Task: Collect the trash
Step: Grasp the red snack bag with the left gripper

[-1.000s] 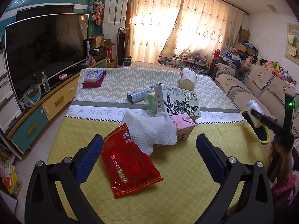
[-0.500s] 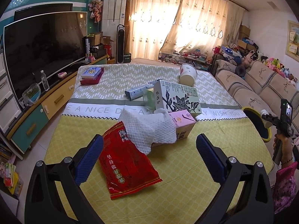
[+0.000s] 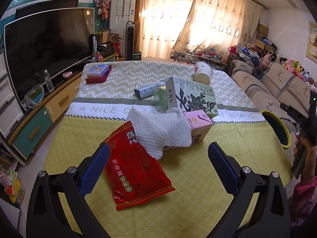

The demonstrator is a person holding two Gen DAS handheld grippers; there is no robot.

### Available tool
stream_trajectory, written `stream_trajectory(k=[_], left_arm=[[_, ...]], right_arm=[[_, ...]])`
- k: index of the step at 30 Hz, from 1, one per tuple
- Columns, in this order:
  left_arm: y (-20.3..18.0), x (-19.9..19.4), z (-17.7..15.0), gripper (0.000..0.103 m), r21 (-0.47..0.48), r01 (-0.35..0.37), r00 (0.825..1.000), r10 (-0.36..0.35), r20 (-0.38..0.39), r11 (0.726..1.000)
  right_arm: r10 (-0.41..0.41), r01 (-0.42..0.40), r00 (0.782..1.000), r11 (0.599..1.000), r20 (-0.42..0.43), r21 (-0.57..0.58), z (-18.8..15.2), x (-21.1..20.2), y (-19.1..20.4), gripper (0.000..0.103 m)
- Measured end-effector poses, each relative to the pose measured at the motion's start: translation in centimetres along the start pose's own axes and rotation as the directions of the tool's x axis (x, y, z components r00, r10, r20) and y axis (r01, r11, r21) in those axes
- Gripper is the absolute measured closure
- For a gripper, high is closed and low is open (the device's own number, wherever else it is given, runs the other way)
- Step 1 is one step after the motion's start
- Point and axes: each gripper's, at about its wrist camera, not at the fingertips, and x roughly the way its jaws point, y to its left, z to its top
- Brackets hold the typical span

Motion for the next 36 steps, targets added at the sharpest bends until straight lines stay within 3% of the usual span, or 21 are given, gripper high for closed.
stream_trajectory(k=[3,7,19,28,36], left_arm=[[0.0,0.6,-0.5,0.005,-0.009,-0.009,1.0,0.008,-0.024,1.0],[0.3,1.7,-1.1,0.005,-0.021,-0.041,0.998,0.04,-0.058,0.999],[2.3,4.0,-2.6,0.005,-0.082,-0.116,0.983,0.103,-0.153,0.99],[3.9,4.3,-2.9,0.047,-0.135,-0.15,0.978,0.128,-0.164,0.979],[4.4,2.3,-3.6,0.072,-0.105,-0.141,0.978,0.123,-0.169,0.984]], right_arm=[[0.08,-0.08,0.997,0.995,0.001,-0.055,-0.7,-0.6,3.7,0.041],[0.111,-0.109,0.994,0.987,0.01,-0.122,-1.4,-0.7,7.0,0.041],[0.105,-0.105,0.994,0.985,-0.009,-0.134,-1.6,0.1,7.7,0.04],[0.102,-0.103,0.995,0.985,-0.015,-0.139,-1.5,0.3,7.8,0.038],[0.102,-0.104,0.995,0.984,-0.021,-0.143,-1.6,0.5,7.8,0.038]])
